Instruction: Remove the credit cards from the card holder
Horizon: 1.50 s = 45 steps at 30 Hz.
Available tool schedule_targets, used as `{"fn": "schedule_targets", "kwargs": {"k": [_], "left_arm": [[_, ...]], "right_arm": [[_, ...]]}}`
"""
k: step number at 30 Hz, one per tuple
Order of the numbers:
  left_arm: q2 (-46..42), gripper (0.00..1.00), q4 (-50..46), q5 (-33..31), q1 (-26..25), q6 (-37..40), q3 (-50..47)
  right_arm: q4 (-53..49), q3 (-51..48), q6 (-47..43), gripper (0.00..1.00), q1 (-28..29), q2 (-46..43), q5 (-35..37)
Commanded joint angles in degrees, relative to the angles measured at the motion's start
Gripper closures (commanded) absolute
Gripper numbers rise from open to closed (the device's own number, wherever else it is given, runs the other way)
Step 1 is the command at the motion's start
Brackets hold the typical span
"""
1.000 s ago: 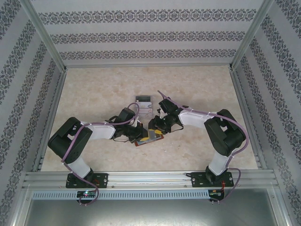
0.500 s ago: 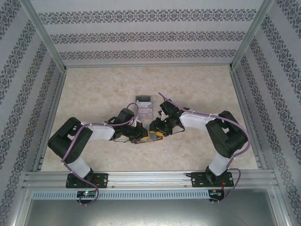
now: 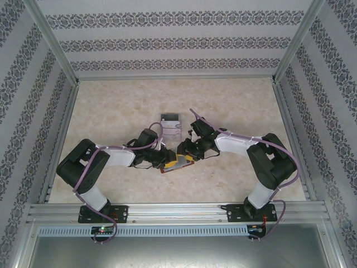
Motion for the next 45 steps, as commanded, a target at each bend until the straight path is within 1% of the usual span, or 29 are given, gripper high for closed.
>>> {"fn": "schedule_targets", "kwargs": {"k": [1,2,5,8,14,20,25,31,39,43,45], "left_arm": [[-4.79,0.68,-8.46,-2.78,0.69,6.31,2.45],[-5.82,0.67,-12.32,-3.95,0.70,8.13,3.43],[-8.11,0.67,-19.68,-6.30,1.19,11.83,5.32],[-11.06,0.67,-23.84,-8.31,2.12,13.69,5.79],[-16.61,0.67,-29.05,-11.18,4.98,16.26,5.41],[-18.83,0.67,-30.23,-11.11,6.72,16.71,4.13],[-20.03,0.67,-30.67,-11.11,7.33,16.88,3.52],[-20.30,0.66,-30.56,-10.94,7.69,16.64,3.37],[-18.55,0.66,-29.31,-9.67,7.68,16.29,3.66],[-17.62,0.67,-28.59,-8.69,7.67,15.94,4.16],[-16.92,0.69,-28.17,-7.95,7.65,15.60,4.23]], "right_arm": [[2.20,0.04,1.20,0.53,0.54,-1.53,-2.69],[2.53,0.25,1.37,0.53,0.58,-1.42,-2.98],[3.01,1.05,1.57,0.53,0.74,-1.16,-3.62],[3.07,2.12,1.53,0.53,1.03,-0.50,-4.30],[2.94,5.48,0.84,0.53,3.08,2.67,-6.04],[2.12,9.75,0.17,0.53,5.29,7.13,-7.12],[1.63,12.12,-0.27,0.52,5.99,10.27,-7.90],[-0.56,14.10,-2.05,0.52,5.61,10.02,-7.39],[-4.04,13.43,-4.99,0.52,3.34,9.41,-4.60],[-2.45,12.85,-4.96,0.52,3.72,11.71,-5.64],[-1.75,12.90,-4.82,0.53,3.99,13.03,-6.06]]}}
